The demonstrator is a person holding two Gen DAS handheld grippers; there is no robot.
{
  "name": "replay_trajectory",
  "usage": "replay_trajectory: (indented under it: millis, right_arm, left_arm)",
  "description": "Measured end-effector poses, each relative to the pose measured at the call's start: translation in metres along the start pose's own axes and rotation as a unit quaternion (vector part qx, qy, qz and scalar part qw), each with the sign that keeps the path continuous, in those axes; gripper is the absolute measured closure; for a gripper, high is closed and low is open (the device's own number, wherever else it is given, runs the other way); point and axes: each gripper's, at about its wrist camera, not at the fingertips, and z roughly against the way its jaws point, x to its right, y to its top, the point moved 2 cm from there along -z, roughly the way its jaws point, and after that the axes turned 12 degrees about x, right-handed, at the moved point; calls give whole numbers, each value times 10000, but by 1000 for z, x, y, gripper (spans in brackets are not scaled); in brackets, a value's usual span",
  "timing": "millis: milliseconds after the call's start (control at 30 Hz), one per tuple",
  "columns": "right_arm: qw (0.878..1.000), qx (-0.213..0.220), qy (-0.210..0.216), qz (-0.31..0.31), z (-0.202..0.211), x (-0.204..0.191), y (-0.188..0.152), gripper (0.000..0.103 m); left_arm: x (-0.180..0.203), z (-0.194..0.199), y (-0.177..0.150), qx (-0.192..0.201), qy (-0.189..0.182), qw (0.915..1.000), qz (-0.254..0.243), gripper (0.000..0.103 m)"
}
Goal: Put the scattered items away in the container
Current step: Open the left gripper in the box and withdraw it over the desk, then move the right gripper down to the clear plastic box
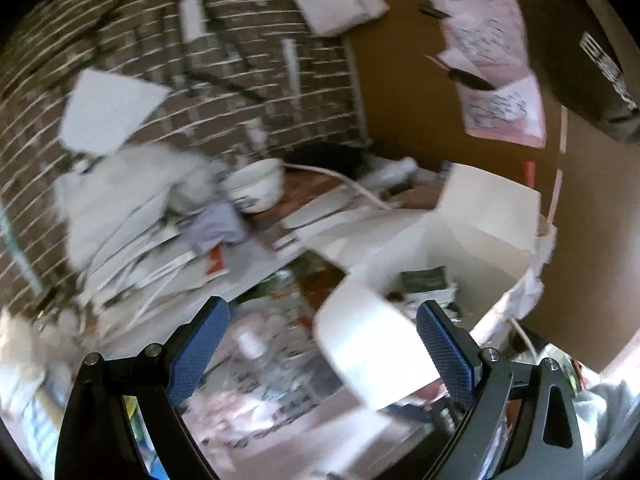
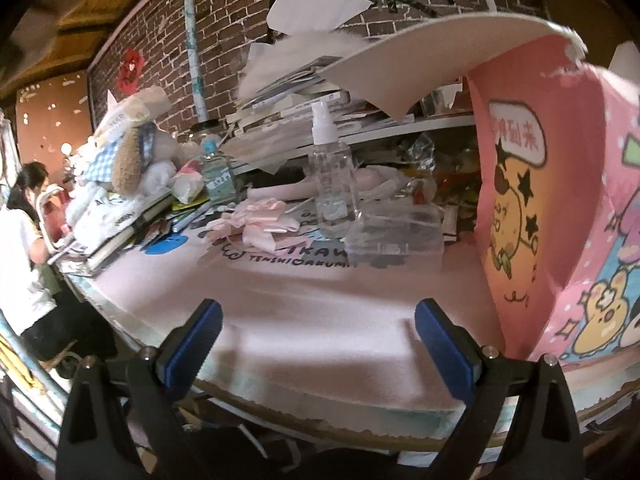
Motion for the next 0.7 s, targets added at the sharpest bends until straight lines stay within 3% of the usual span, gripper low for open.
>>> replay_trajectory:
  millis: [267,467,700]
  right_arm:
    - [9979,-1,-573,301,-7,-3,5,7]
    - [9950,-96,-894,432,-17,-5,11,7]
    - [9897,-100,-1075,939,-32,-30,19,7]
  left_arm:
    - [-42,45,-46,147,950,9951,218,9]
    - [-70,76,-97,168,1453,9876,573,9]
    - [-85,96,-144,148,1471,9838,1012,9]
